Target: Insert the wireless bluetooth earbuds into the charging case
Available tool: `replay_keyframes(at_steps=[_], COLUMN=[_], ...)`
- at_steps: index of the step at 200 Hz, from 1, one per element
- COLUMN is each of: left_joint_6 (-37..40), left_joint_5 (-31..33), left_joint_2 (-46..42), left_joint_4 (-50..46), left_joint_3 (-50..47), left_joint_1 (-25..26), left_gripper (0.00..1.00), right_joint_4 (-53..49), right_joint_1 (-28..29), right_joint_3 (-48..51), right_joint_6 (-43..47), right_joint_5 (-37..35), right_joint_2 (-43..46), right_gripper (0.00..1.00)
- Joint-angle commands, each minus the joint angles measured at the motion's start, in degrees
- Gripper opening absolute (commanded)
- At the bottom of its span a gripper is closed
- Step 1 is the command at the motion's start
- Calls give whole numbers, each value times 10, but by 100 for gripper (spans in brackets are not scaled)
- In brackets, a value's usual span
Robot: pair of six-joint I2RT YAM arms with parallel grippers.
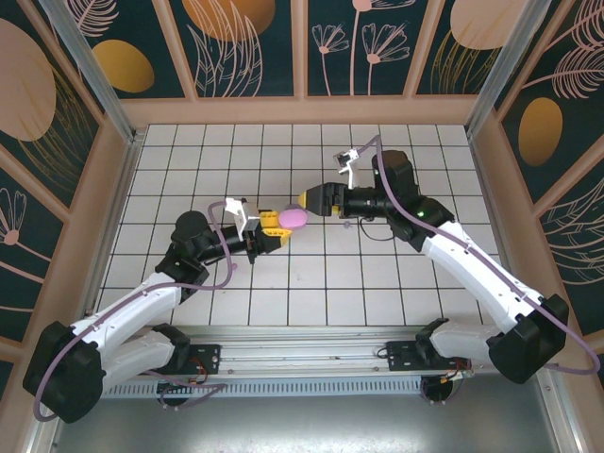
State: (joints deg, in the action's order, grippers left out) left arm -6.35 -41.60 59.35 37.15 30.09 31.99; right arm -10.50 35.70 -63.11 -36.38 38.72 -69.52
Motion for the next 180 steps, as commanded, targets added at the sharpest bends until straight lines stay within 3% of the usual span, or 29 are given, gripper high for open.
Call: replay_keyframes(at_steps=[1,29,80,108,142,180], left_joint_6=[-12,-12,3,2,-8,-13], left_joint_5=[4,-1,-9,-5,7,-25], left_joint_2=[2,18,27,24,19,34], left_joint_4=[42,45,16,9,18,27], left_joint_3=[26,39,53,55,51,57], left_joint_1=[1,1,1,1,0,0], left_gripper=[14,14,15,26,48,49], right_joint_4=[53,69,92,127,189,225], right_joint_1=[11,16,16,16,11,6], right_joint_3=[17,23,31,45,80,101], right_joint_6=[-56,-76,-102,-139,-206,-236], right_joint_5=[32,45,58,65,58,60], right_joint_2=[5,3,2,1,9,20], right_gripper=[77,68,34,23,18,17])
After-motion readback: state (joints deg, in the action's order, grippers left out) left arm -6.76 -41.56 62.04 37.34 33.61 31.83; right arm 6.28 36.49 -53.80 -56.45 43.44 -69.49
